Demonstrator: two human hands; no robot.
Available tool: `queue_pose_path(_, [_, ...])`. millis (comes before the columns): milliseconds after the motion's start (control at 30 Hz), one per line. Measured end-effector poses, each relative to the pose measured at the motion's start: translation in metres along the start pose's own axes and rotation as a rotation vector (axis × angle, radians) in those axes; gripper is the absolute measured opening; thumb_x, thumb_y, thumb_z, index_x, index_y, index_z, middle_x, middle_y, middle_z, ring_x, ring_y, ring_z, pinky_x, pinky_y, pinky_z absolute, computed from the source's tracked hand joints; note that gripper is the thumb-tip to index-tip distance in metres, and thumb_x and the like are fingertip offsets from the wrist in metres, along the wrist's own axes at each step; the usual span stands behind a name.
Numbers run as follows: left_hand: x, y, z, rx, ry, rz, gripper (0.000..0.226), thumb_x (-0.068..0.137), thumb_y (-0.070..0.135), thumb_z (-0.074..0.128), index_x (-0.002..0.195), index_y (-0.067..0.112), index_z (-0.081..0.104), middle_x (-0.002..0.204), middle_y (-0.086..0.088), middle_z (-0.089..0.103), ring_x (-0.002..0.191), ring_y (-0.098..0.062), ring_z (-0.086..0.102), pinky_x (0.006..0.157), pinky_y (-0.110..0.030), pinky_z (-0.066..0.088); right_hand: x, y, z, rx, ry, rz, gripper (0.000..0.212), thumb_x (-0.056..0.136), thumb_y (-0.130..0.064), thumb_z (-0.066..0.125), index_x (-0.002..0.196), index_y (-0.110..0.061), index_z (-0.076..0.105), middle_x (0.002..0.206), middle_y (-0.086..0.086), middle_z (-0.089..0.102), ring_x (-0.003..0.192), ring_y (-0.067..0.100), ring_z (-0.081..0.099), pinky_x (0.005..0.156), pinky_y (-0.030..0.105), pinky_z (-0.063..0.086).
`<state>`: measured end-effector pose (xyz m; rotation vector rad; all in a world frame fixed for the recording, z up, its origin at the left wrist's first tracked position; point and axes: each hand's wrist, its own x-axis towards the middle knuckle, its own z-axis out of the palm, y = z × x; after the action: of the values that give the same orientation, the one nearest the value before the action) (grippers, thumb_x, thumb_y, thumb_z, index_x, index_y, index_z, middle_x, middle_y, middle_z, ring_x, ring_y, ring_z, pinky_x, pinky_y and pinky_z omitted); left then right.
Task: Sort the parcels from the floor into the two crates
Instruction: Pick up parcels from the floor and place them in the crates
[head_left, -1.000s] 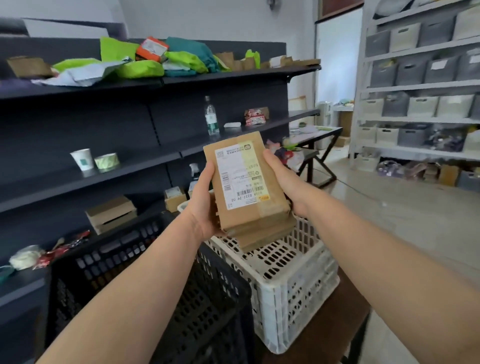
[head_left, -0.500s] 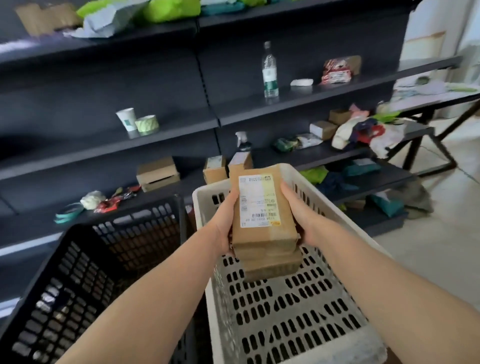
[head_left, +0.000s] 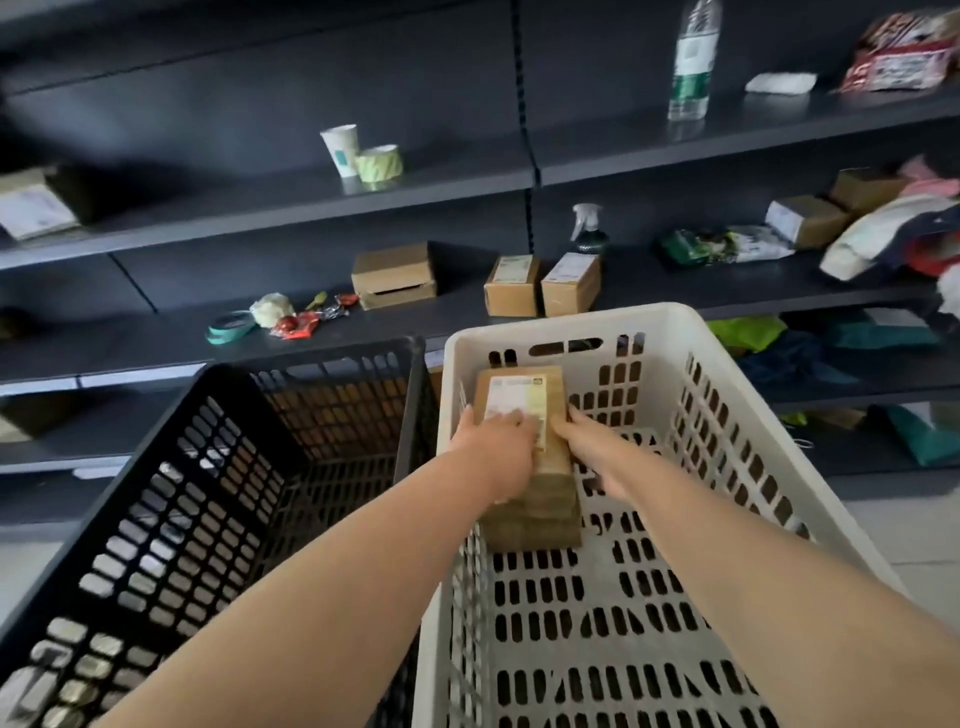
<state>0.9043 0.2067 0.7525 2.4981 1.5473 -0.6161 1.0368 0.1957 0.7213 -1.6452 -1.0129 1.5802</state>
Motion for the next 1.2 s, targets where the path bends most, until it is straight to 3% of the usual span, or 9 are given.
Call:
queue_pose_path(67, [0.001,-0.004,-0.001,-0.015,-0.009,-0.011,0.072,0.096,0.006,0.04,0.159,0.02,0.009,0.167,-0.004,0.008,0.152,-0.026,0.015,0.123,-0.055,0.0,0.001,-0.001,0.0,-0.049,0.015,-0.027,0.049,0.106,-0.029,0.038,0.153,-0.021,0.026,0.149,0.004,0.045,0.135,0.023,0.044,0.092,0.028,0.033])
queue_pose_path(133, [0.0,-0.008,0.0,-0.055,0.016,-0.002,0.071,0.095,0.007,0.041,0.159,0.02,0.012,0.167,-0.003,0.011,0.152,-0.023,0.018,0.123,-0.052,-0.001,-0.001,-0.004,-0.001,-0.121,0.092,-0.062,0.053,0.105,-0.03,0.04,0.153,-0.013,0.026,0.151,0.007,0.042,0.137,0.025,0.042,0.1,0.029,0.034])
queue_pose_path(233, [-0.006,-0.011,0.004,-0.209,0.168,-0.037,0.068,0.093,0.004,0.045,0.156,0.017,0.023,0.164,-0.005,0.023,0.149,-0.024,0.026,0.125,-0.046,0.006,-0.006,-0.01,-0.002,-0.289,0.223,-0.163,0.056,0.103,-0.034,0.042,0.153,-0.014,0.025,0.154,0.007,0.037,0.139,0.026,0.039,0.105,0.035,0.036])
queue_pose_path(367, [-0.021,-0.014,0.004,-0.327,0.368,-0.113,0.063,0.089,-0.004,0.047,0.146,0.022,0.045,0.154,0.0,0.041,0.145,-0.019,0.031,0.125,-0.042,0.005,-0.01,-0.014,0.001,-0.531,0.288,-0.345,0.042,0.102,-0.029,0.045,0.143,-0.022,0.043,0.14,0.002,0.054,0.124,0.022,0.053,0.086,0.028,0.042])
queue_pose_path(500, [-0.036,-0.022,-0.001,-0.337,0.493,-0.157,0.047,0.091,0.001,0.052,0.129,0.027,0.061,0.143,0.002,0.054,0.143,-0.017,0.034,0.125,-0.045,0.003,-0.015,-0.015,0.013,-0.705,0.326,-0.483,0.045,0.097,-0.022,0.051,0.142,-0.019,0.045,0.142,0.003,0.049,0.13,0.021,0.045,0.103,0.038,0.045])
queue_pose_path(600, [-0.058,-0.029,-0.004,-0.335,0.54,-0.212,0.046,0.09,0.001,0.053,0.128,0.025,0.063,0.136,0.0,0.059,0.136,-0.021,0.043,0.124,-0.045,0.013,-0.022,-0.02,0.029,-0.834,0.335,-0.515,0.054,0.099,-0.024,0.048,0.15,-0.018,0.033,0.158,0.005,0.029,0.147,0.024,0.021,0.116,0.046,0.03])
queue_pose_path(700, [-0.086,-0.044,-0.001,-0.364,0.564,-0.272,0.045,0.089,0.002,0.051,0.126,0.025,0.064,0.134,0.001,0.06,0.135,-0.022,0.044,0.122,-0.048,0.019,-0.029,-0.028,0.054,-0.883,0.32,-0.545,0.053,0.101,-0.03,0.043,0.151,-0.019,0.03,0.162,0.007,0.018,0.151,0.027,0.008,0.121,0.047,0.018])
queue_pose_path(967, [-0.185,-0.115,0.029,-0.434,0.583,-0.529,0.038,0.092,0.011,0.048,0.121,0.028,0.066,0.128,-0.001,0.064,0.127,-0.025,0.051,0.117,-0.052,0.028,-0.076,-0.047,0.16,-0.954,0.153,-0.651,0.051,0.102,-0.034,0.042,0.15,-0.019,0.033,0.162,0.006,0.019,0.151,0.025,0.005,0.119,0.046,0.02])
queue_pose_path(1200, [-0.308,-0.191,0.077,-0.519,0.637,-0.731,0.038,0.09,0.012,0.047,0.117,0.028,0.068,0.123,-0.003,0.067,0.114,-0.028,0.059,0.106,-0.047,0.043,-0.129,-0.045,0.285,-0.865,0.022,-0.831,0.043,0.101,-0.026,0.045,0.143,-0.019,0.046,0.151,0.003,0.04,0.138,0.023,0.038,0.11,0.038,0.035])
